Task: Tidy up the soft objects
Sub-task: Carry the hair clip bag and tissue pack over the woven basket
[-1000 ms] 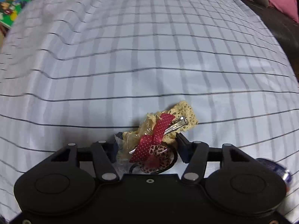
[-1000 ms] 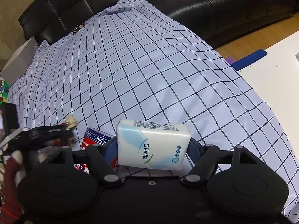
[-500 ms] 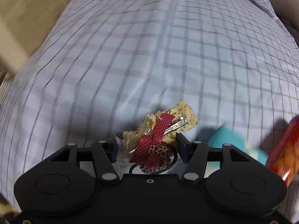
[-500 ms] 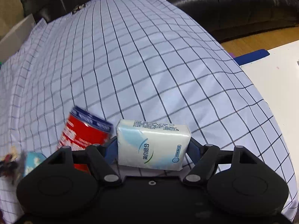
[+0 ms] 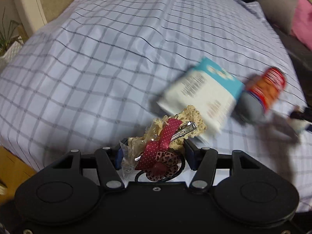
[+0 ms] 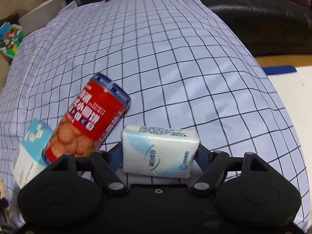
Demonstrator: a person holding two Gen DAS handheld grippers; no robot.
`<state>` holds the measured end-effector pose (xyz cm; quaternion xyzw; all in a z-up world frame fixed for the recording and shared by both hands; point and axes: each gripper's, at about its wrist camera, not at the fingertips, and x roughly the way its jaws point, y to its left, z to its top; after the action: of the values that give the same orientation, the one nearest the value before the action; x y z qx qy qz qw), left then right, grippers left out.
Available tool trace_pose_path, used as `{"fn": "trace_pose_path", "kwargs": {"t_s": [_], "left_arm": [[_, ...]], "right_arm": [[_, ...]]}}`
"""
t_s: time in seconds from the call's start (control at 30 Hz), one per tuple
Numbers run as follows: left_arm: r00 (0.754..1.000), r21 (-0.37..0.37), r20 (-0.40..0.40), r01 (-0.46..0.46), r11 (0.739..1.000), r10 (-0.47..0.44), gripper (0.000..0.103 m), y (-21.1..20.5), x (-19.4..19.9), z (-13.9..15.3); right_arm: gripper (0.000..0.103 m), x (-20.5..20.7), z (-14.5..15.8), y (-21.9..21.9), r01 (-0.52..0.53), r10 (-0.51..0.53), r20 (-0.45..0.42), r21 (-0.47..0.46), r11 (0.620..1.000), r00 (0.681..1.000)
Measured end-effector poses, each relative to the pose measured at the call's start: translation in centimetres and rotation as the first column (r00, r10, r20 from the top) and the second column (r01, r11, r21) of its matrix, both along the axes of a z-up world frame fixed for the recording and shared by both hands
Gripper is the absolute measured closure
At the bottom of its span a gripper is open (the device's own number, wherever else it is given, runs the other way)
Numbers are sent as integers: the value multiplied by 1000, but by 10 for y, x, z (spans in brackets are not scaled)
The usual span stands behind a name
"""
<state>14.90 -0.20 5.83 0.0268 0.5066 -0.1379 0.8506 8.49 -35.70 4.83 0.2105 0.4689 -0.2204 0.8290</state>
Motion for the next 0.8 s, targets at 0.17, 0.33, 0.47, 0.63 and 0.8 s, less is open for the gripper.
{"fn": "trace_pose_path", "kwargs": {"t_s": [0.17,0.33,0.47,0.63,0.8], "left_arm": [[998,-34,13,57,998,-57,47,-9,-50,5],[993,-54,13,116,992,-116,47,-17,-88,4],[988,-32,8,155,987,-155,47,-20,-112,-4],[978,-24,-47,201,979,-202,47,-16,-131,-19],[967,-2,-83,241,970,-241,47,-13,-147,-27]], "right_arm": [[28,-24,-1,19,-11,12,50,-24,1000,999],[28,-73,5,50,-27,26,119,4,1000,993],[28,-117,8,82,-46,48,133,-17,999,990],[28,-159,10,117,-65,64,116,3,998,991],[28,-179,20,145,-104,102,68,31,994,993]]}}
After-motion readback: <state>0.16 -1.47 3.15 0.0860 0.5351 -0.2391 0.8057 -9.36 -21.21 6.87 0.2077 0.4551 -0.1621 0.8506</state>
